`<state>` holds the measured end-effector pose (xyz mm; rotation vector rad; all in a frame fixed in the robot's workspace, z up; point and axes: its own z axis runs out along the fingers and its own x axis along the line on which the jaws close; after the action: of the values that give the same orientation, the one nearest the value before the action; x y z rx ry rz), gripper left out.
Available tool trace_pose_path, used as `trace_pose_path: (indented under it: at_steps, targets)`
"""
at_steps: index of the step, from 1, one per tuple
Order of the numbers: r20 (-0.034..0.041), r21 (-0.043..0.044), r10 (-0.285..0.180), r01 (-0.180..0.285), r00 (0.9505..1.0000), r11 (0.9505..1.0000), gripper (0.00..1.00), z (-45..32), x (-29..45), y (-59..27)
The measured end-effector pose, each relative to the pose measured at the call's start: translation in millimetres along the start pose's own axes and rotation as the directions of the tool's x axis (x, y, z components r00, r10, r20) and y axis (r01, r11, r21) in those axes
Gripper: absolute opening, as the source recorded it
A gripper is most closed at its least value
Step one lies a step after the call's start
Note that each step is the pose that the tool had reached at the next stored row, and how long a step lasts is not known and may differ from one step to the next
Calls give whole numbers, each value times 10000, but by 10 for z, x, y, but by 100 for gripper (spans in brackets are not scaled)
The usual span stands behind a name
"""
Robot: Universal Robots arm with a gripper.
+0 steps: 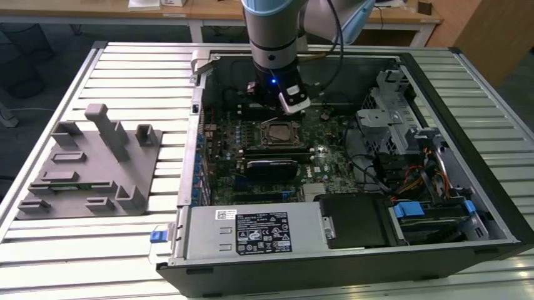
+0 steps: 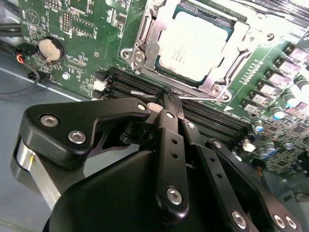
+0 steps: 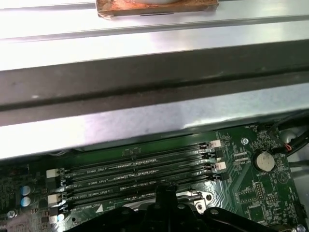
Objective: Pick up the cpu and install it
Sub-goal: 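Install the first cpu locking lever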
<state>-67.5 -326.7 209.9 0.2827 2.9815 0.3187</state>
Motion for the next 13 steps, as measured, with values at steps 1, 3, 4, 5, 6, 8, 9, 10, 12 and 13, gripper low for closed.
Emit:
trace_pose_path:
  at_steps: [1, 3, 4, 5, 6, 8, 9, 10, 12, 13]
  targets:
    - [19, 11, 85, -85, 10000, 10000, 11, 5, -2, 1]
    - [60, 32, 264, -264, 9996, 9996, 11, 14, -3, 5]
    - [66, 33, 289, -290, 9996, 9996, 11, 15, -3, 5]
    - [66, 35, 290, -290, 9996, 9996, 11, 15, -3, 5]
    - [66, 35, 291, -292, 9996, 9996, 11, 15, -3, 5]
    - [67, 34, 292, -292, 9996, 9996, 11, 15, -3, 5]
    - [67, 33, 292, -292, 9996, 9996, 11, 19, -3, 6]
    - [68, 34, 294, -294, 9995, 9996, 11, 23, -2, 8]
    - [69, 36, 305, -305, 9995, 9995, 11, 32, 2, 16]
    - [72, 36, 313, -313, 9995, 9995, 11, 39, 3, 23]
